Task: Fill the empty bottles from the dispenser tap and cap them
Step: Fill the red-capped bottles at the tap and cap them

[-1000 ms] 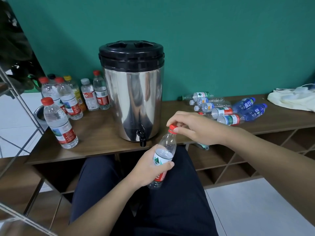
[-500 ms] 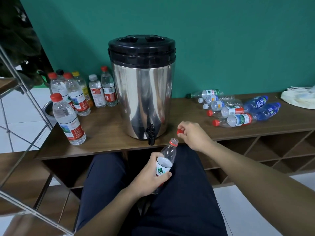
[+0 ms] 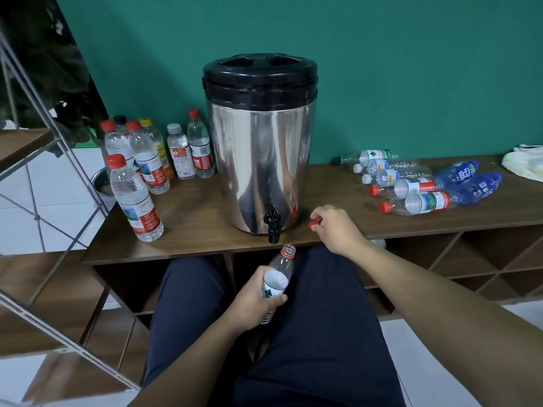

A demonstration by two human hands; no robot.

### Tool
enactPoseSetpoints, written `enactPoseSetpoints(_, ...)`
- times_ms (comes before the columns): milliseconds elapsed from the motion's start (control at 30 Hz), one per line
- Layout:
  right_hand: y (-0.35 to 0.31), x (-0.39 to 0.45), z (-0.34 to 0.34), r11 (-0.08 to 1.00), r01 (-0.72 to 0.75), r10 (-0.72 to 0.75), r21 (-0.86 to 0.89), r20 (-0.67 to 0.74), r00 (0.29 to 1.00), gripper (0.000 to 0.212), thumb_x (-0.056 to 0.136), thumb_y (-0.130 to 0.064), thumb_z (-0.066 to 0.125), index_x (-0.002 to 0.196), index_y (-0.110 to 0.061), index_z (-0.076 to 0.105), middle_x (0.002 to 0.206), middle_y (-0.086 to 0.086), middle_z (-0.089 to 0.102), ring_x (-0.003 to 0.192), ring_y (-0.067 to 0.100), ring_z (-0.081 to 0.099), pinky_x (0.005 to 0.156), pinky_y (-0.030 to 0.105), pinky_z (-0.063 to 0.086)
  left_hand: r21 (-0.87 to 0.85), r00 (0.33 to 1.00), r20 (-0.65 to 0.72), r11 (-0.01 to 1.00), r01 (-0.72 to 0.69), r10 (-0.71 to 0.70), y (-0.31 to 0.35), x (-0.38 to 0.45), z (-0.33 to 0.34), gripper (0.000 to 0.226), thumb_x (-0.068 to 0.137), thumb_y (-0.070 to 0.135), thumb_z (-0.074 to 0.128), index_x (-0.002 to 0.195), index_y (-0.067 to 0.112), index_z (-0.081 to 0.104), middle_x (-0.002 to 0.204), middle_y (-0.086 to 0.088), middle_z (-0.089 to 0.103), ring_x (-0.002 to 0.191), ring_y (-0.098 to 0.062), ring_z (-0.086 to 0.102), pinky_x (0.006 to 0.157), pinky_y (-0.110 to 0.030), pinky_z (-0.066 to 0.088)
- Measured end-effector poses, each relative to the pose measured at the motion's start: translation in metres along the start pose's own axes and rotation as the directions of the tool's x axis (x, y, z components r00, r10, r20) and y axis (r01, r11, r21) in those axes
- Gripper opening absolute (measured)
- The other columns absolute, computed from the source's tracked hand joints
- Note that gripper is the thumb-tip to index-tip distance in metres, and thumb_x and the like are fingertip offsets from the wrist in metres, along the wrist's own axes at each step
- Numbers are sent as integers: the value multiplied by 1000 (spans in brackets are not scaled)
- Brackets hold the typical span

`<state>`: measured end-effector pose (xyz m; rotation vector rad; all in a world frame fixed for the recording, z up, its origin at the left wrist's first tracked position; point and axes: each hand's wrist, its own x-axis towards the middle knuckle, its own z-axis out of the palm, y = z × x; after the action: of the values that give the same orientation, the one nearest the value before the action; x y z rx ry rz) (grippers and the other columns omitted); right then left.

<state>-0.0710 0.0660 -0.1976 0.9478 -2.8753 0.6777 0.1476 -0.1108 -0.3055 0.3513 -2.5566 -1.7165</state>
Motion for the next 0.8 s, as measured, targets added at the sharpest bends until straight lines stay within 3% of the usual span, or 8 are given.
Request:
enactPoseSetpoints(133, -32, -13, -16, 986, 63, -47, 155, -100, 994, 11, 105, -12, 73, 109, -16, 83, 110, -2, 71, 89, 15, 69, 88, 21, 48, 11, 999, -45, 1000, -10, 11, -5, -1, -1, 52, 96, 29, 85, 135, 37, 51, 125, 6, 68, 115, -11, 67, 103, -24, 51)
enactPoseSetpoints(200, -58, -23, -29, 957, 79, -45, 280, -126, 991, 16, 108, -20, 69, 100, -22, 82, 91, -11, 75, 82, 9, 69, 76, 12, 45, 0, 998, -57, 1000, -8, 8, -8, -2, -2, 54, 97, 27, 85, 138, 34, 50, 127, 4, 67, 116, -12, 66, 101, -20, 49)
enactPoseSetpoints(300, -94, -41, -45, 880, 112, -54, 461, -137, 989, 26, 110, -39, 64, 92, -27, 79, 81, -10, 77, 75, 7, 68, 72, 18, 49, -23, 998, -66, 1000, 8, -9, -8, -3, -4, 54, 98, 26, 85, 138, 33, 50, 125, 4, 69, 114, -12, 68, 98, -15, 49)
enactPoseSetpoints(433, -121, -52, -50, 854, 168, -121, 493, -127, 985, 32, 109, -49, 64, 89, -29, 78, 71, -18, 71, 72, 3, 65, 69, 13, 42, -43, 998, -59, 998, 34, -37, -7, -4, -3, 54, 98, 25, 85, 137, 34, 50, 125, 4, 71, 116, -14, 69, 100, -18, 51)
enactPoseSetpoints(533, -124, -45, -48, 882, 208, -168, 423, -130, 977, 29, 108, -46, 68, 88, -26, 76, 61, -2, 64, 65, 13, 61, 70, 24, 48, -78, 995, -60, 994, 70, -75, -6, -3, -2, 54, 98, 26, 86, 136, 35, 50, 122, 5, 72, 117, -17, 70, 103, -27, 54)
enactPoseSetpoints(600, -123, -40, -46, 895, 222, -190, 386, -119, 975, 28, 108, -40, 66, 87, -24, 74, 59, -2, 61, 64, 14, 59, 75, 34, 53, -96, 994, -73, 993, 70, -77, -7, -1, -2, 54, 97, 26, 86, 137, 35, 50, 121, 4, 72, 117, -18, 70, 105, -31, 55)
enactPoseSetpoints(800, -119, -37, -41, 895, 202, -176, 397, -103, 979, 26, 111, -27, 58, 91, -27, 73, 66, -9, 65, 65, 11, 60, 69, 37, 51, -112, 993, -110, 993, 24, -36, -9, 3, 1, 55, 95, 27, 88, 135, 39, 53, 120, 6, 72, 114, -15, 69, 103, -29, 55)
